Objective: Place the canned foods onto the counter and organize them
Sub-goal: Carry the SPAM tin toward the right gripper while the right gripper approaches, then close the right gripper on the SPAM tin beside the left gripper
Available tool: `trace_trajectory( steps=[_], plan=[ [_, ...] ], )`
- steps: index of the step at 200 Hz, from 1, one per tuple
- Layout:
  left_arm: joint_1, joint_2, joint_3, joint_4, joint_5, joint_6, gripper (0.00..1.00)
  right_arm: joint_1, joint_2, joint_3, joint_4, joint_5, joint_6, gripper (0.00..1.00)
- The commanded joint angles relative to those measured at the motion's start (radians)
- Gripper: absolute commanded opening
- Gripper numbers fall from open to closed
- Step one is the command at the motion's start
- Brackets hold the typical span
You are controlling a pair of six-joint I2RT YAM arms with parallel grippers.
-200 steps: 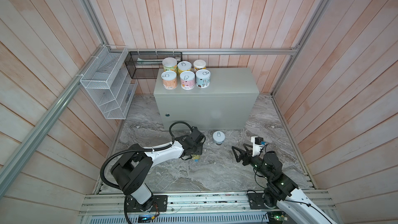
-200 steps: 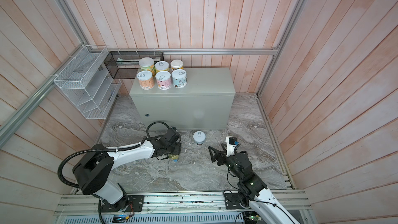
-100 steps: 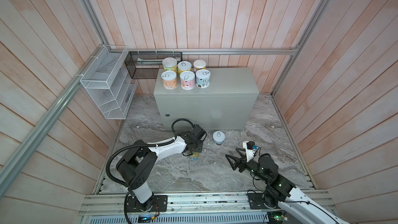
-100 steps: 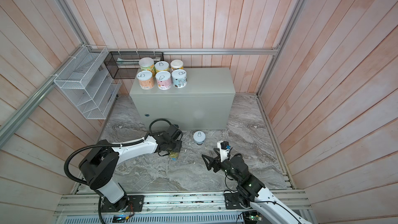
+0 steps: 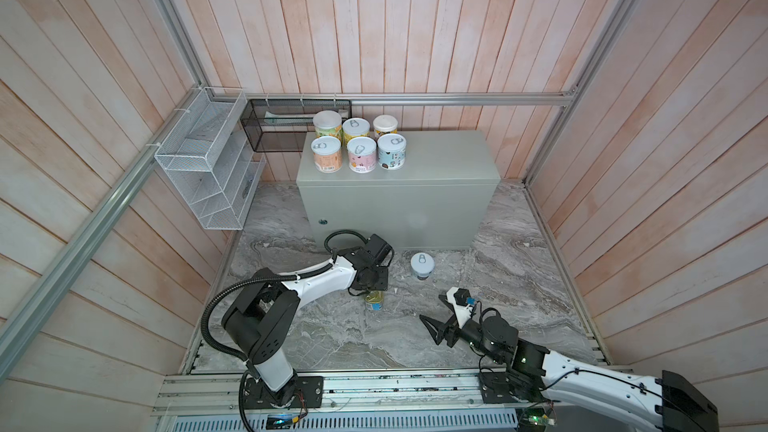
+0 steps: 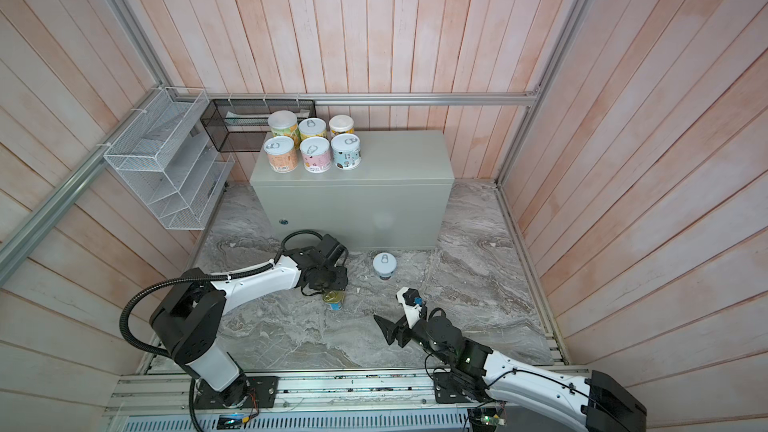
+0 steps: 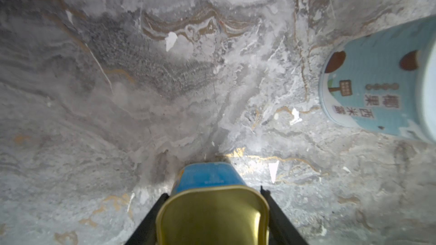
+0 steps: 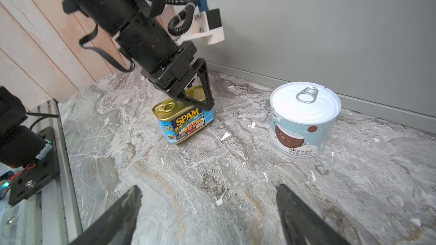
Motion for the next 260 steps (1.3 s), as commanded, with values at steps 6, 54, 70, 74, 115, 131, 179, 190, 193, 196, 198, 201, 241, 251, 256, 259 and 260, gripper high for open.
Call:
trace_trajectory(
  steps=[6, 54, 70, 74, 115, 131, 179, 190, 193, 196, 198, 201, 241, 251, 256, 259, 260],
  plan=[
    [0.001, -0.028, 0.078, -0.025, 0.029, -0.048, 0.38, 0.045, 0.111, 0.043, 0.141, 0.083, -0.048, 0.89],
    [-0.002, -0.035, 0.141, -0.053, 0.067, -0.091, 0.32, 0.051, 0.293, 0.107, 0.279, 0.034, -0.061, 0.89],
    [-0.005, -0.048, 0.139, -0.031, 0.081, -0.111, 0.32, 0.051, 0.35, 0.126, 0.33, 0.021, -0.071, 0.89],
    [-0.006, -0.05, 0.14, -0.027, 0.082, -0.115, 0.32, 0.05, 0.361, 0.131, 0.341, 0.016, -0.073, 0.89],
    [-0.009, -0.041, 0.164, -0.045, 0.091, -0.12, 0.32, 0.051, 0.47, 0.181, 0.401, 0.004, -0.102, 0.88],
    [-0.009, -0.039, 0.18, -0.055, 0.092, -0.121, 0.32, 0.051, 0.5, 0.191, 0.43, 0.005, -0.113, 0.88],
    [-0.009, -0.021, 0.246, -0.087, 0.091, -0.125, 0.32, 0.051, 0.586, 0.243, 0.452, 0.012, -0.16, 0.87],
    [-0.01, -0.015, 0.26, -0.094, 0.098, -0.127, 0.32, 0.052, 0.605, 0.255, 0.456, 0.014, -0.169, 0.87],
    [-0.01, -0.013, 0.263, -0.095, 0.1, -0.129, 0.32, 0.051, 0.609, 0.257, 0.459, 0.014, -0.172, 0.87],
    [-0.01, -0.012, 0.265, -0.097, 0.102, -0.13, 0.32, 0.051, 0.615, 0.261, 0.461, 0.015, -0.174, 0.87],
    [-0.01, -0.012, 0.267, -0.096, 0.103, -0.131, 0.32, 0.052, 0.618, 0.262, 0.463, 0.013, -0.175, 0.87],
    [-0.01, -0.012, 0.269, -0.098, 0.105, -0.133, 0.32, 0.052, 0.623, 0.266, 0.466, 0.014, -0.178, 0.87],
    [-0.017, -0.019, 0.289, -0.114, 0.105, -0.146, 0.32, 0.051, 0.691, 0.301, 0.512, 0.058, -0.187, 0.87],
    [-0.018, -0.024, 0.288, -0.118, 0.105, -0.148, 0.32, 0.052, 0.703, 0.303, 0.531, 0.072, -0.187, 0.87],
    [-0.018, -0.027, 0.287, -0.12, 0.106, -0.149, 0.32, 0.052, 0.709, 0.305, 0.54, 0.079, -0.186, 0.87],
    [-0.018, -0.027, 0.285, -0.121, 0.107, -0.149, 0.32, 0.052, 0.713, 0.306, 0.543, 0.081, -0.187, 0.86],
    [-0.018, -0.026, 0.285, -0.121, 0.108, -0.149, 0.32, 0.051, 0.715, 0.305, 0.544, 0.083, -0.187, 0.86]
  ],
)
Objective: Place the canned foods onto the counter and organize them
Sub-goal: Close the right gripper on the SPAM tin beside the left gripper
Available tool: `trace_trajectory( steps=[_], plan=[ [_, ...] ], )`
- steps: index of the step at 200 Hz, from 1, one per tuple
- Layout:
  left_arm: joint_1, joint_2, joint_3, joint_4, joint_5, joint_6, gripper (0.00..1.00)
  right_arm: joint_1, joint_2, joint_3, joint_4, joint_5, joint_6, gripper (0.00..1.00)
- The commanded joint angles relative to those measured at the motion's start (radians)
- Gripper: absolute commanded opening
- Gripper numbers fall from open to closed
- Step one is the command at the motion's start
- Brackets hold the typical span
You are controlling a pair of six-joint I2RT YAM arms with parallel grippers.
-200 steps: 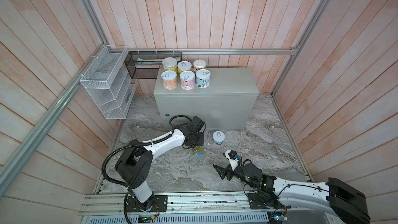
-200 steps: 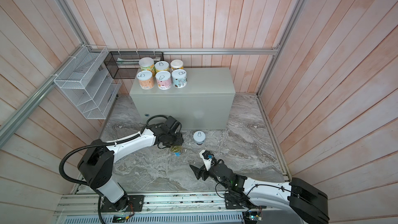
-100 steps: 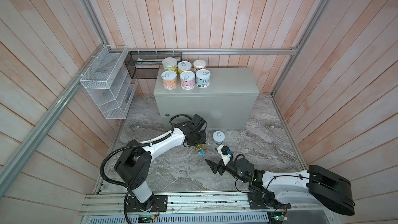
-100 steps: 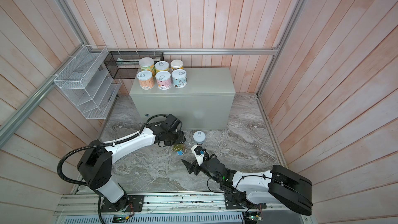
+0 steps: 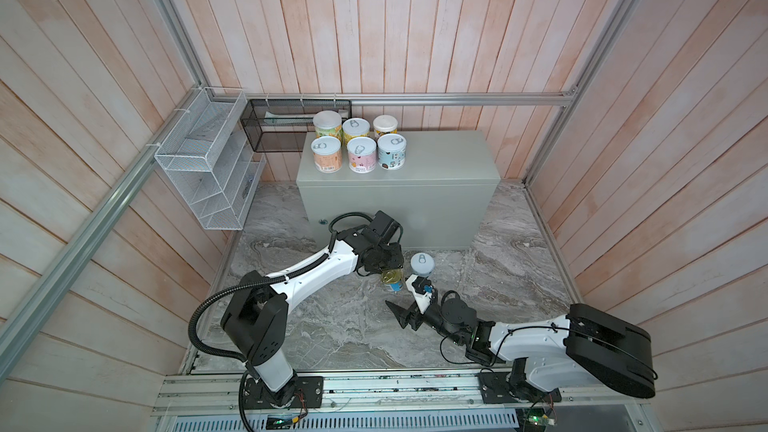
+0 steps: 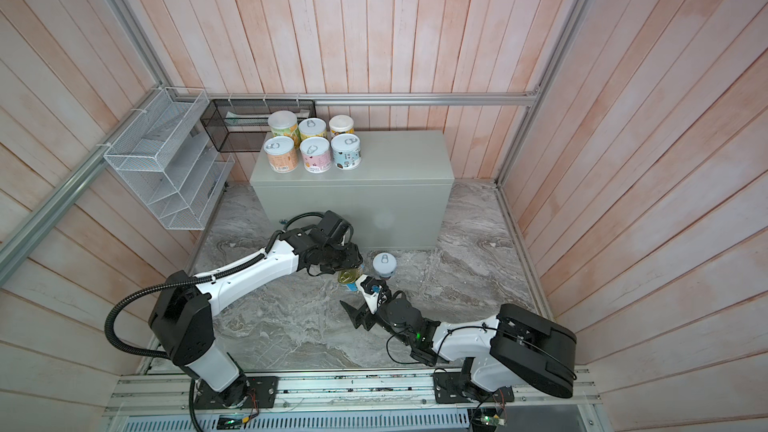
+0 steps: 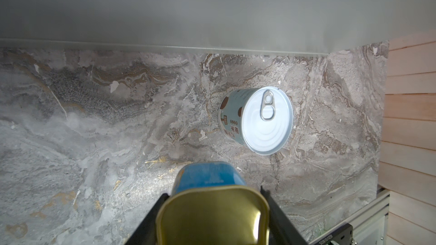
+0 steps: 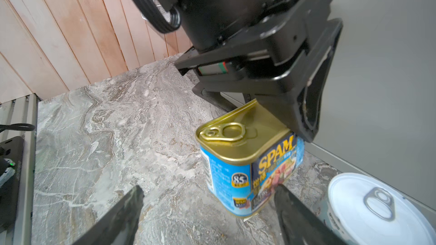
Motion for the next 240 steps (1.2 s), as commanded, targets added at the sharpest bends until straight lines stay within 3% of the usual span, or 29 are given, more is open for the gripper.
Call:
trace_trajectory(
  steps=[1, 150, 205, 240],
  plan=[
    [-0.005, -0.02, 0.035, -0.009, 0.01, -0.023, 0.32, 0.006, 0.027, 0.023, 0.068, 0.052, -0.014, 0.86],
    [-0.018, -0.085, -0.036, 0.084, 0.038, -0.116, 0.32, 0.012, 0.176, 0.148, 0.071, 0.24, -0.014, 0.76],
    [-0.024, -0.083, -0.049, 0.108, 0.061, -0.135, 0.34, 0.055, 0.22, 0.183, 0.078, 0.383, -0.044, 0.64],
    [-0.023, -0.085, -0.073, 0.135, 0.081, -0.146, 0.35, 0.057, 0.214, 0.175, 0.082, 0.414, -0.034, 0.57]
  ],
)
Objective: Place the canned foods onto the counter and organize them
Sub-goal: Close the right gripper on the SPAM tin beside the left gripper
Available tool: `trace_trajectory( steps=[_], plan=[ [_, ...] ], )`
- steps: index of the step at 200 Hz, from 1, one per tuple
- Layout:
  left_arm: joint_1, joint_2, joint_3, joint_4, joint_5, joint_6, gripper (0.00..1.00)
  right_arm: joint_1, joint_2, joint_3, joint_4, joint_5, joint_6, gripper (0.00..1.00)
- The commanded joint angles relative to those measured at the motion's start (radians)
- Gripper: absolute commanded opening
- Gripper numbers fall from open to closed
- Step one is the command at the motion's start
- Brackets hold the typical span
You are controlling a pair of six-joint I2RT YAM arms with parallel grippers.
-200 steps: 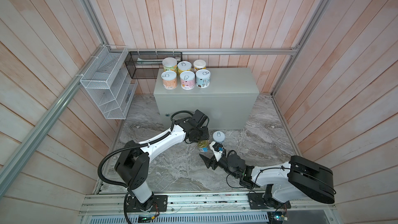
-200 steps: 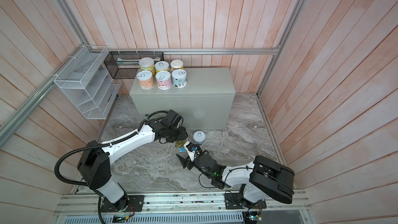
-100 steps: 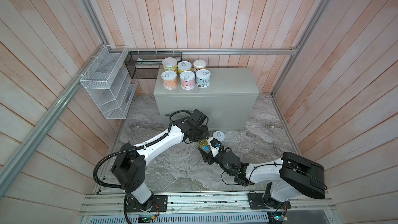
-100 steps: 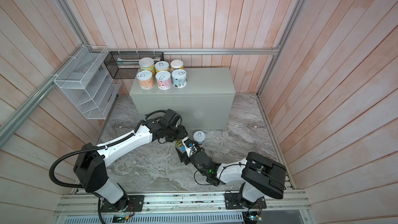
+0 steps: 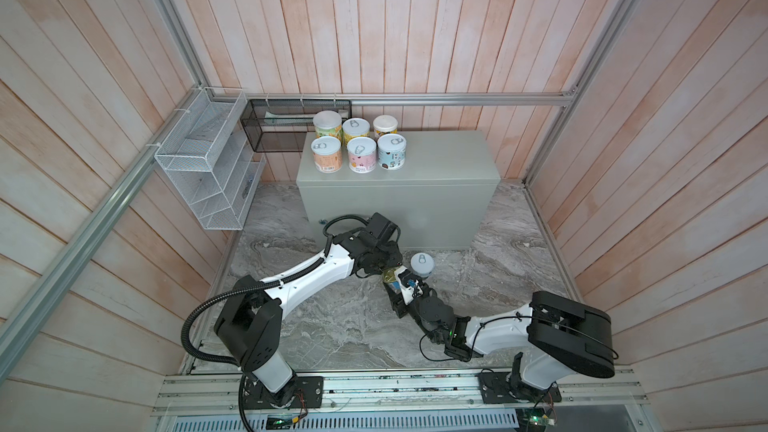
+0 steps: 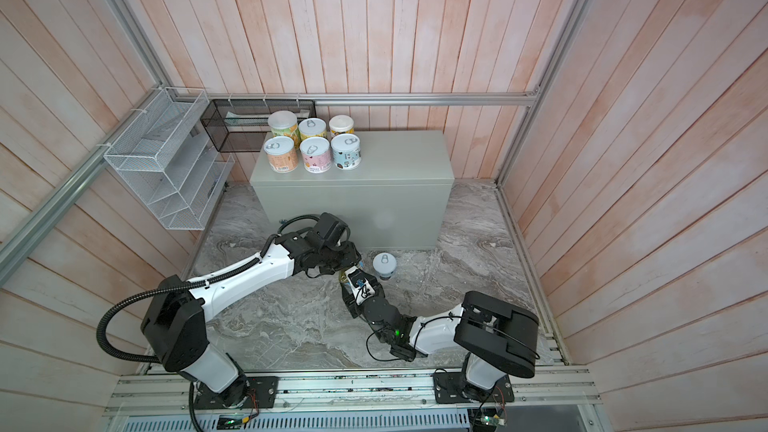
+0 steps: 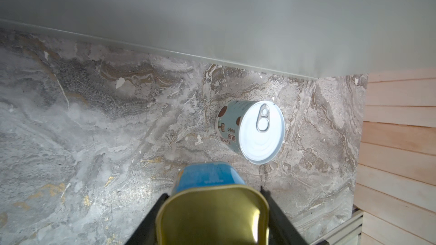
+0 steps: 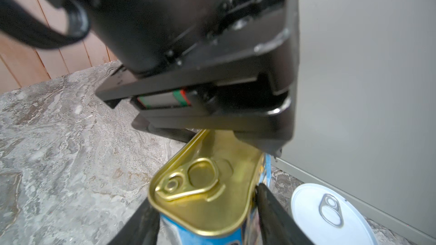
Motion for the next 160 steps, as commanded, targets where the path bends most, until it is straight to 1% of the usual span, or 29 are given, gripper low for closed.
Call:
trace_trajectory(
  steps=[1, 26, 41, 54, 69, 77, 97, 99, 101, 107, 116, 118, 160],
  plan=[
    [-0.021, -0.04, -0.011, 0.057, 0.104, -0.016, 0.35, -0.008, 0.008, 0.021, 0.032, 0.061, 0.035, 0.57],
    [-0.016, -0.036, -0.014, 0.071, 0.118, -0.019, 0.39, -0.001, 0.008, 0.023, 0.035, 0.069, 0.025, 0.56],
    [-0.014, -0.034, -0.017, 0.081, 0.131, -0.019, 0.45, 0.009, 0.011, 0.026, 0.038, 0.079, 0.011, 0.55],
    [-0.01, -0.03, -0.022, 0.094, 0.142, -0.022, 0.47, 0.018, 0.015, 0.026, 0.043, 0.089, 0.001, 0.55],
    [-0.01, -0.03, -0.028, 0.105, 0.149, -0.028, 0.54, 0.027, 0.014, 0.026, 0.042, 0.098, -0.009, 0.54],
    [-0.009, -0.033, -0.033, 0.113, 0.15, -0.033, 0.56, 0.033, 0.01, 0.023, 0.039, 0.105, -0.011, 0.53],
    [-0.009, -0.046, -0.042, 0.125, 0.143, -0.035, 0.66, 0.038, -0.005, 0.014, 0.03, 0.106, -0.004, 0.52],
    [-0.009, -0.047, -0.042, 0.124, 0.142, -0.035, 0.68, 0.039, -0.007, 0.013, 0.028, 0.107, -0.003, 0.52],
    [-0.009, -0.047, -0.042, 0.124, 0.142, -0.035, 0.73, 0.039, -0.009, 0.011, 0.027, 0.108, -0.003, 0.52],
    [-0.009, -0.05, -0.044, 0.123, 0.139, -0.035, 0.82, 0.042, -0.014, 0.009, 0.022, 0.111, 0.0, 0.52],
    [-0.008, -0.053, -0.048, 0.125, 0.138, -0.033, 0.98, 0.044, -0.023, 0.006, 0.013, 0.111, 0.003, 0.52],
    [-0.008, -0.053, -0.049, 0.126, 0.138, -0.032, 0.99, 0.044, -0.025, 0.004, 0.011, 0.111, 0.005, 0.52],
    [0.004, -0.095, -0.119, 0.178, 0.122, -0.074, 1.0, 0.046, -0.083, -0.033, -0.025, 0.116, 0.054, 0.5]
  ],
)
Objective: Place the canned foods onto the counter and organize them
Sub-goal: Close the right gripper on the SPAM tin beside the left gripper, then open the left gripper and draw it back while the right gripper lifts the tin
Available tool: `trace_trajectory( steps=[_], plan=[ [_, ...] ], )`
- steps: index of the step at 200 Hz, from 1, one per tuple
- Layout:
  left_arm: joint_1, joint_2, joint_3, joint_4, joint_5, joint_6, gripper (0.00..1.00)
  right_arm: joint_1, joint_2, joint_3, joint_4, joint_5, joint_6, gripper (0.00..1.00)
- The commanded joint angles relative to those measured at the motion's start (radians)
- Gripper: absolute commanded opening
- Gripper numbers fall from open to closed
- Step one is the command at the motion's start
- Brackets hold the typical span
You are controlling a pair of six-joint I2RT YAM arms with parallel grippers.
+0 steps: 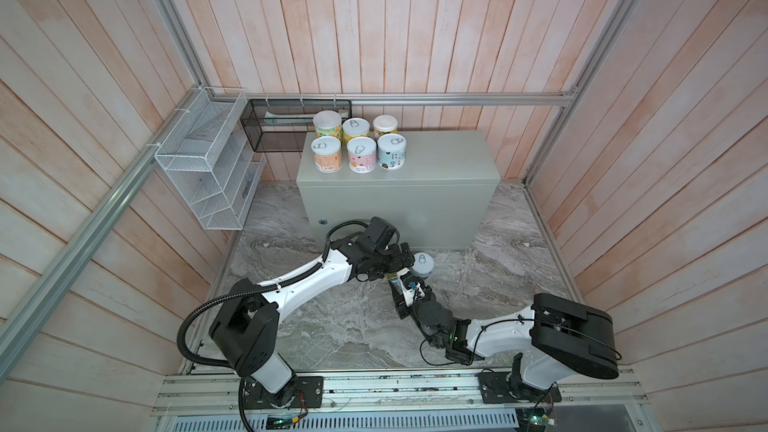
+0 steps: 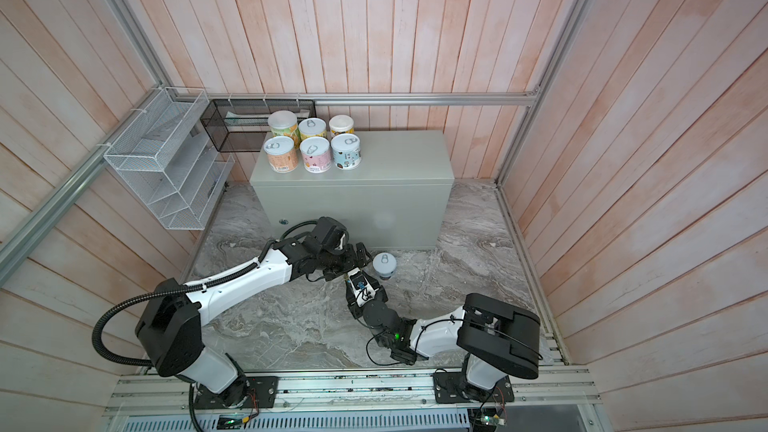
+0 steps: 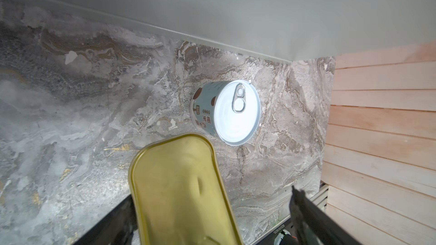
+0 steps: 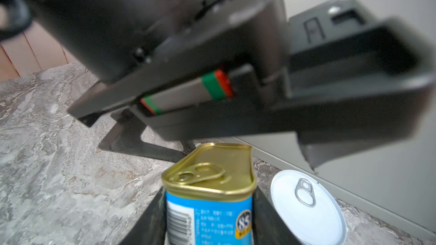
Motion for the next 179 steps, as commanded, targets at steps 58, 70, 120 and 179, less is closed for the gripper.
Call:
trace_trajectory(
  steps=[58, 70, 120, 179],
  plan=[
    [0.033, -0.108, -0.12, 0.088, -0.014, -0.031, 1.0, 0.009, -0.101, -0.047, -0.04, -0.012, 0.093, 0.49],
    [0.04, -0.126, -0.149, 0.098, -0.015, -0.037, 1.0, 0.009, -0.106, -0.045, -0.057, -0.013, 0.099, 0.49],
    [0.07, -0.249, -0.288, 0.115, -0.052, -0.062, 1.0, -0.017, -0.178, -0.051, -0.133, -0.048, 0.159, 0.49],
    [0.13, -0.377, -0.441, 0.123, -0.091, -0.049, 1.0, -0.087, -0.258, -0.069, -0.183, -0.178, 0.214, 0.49]
  ],
)
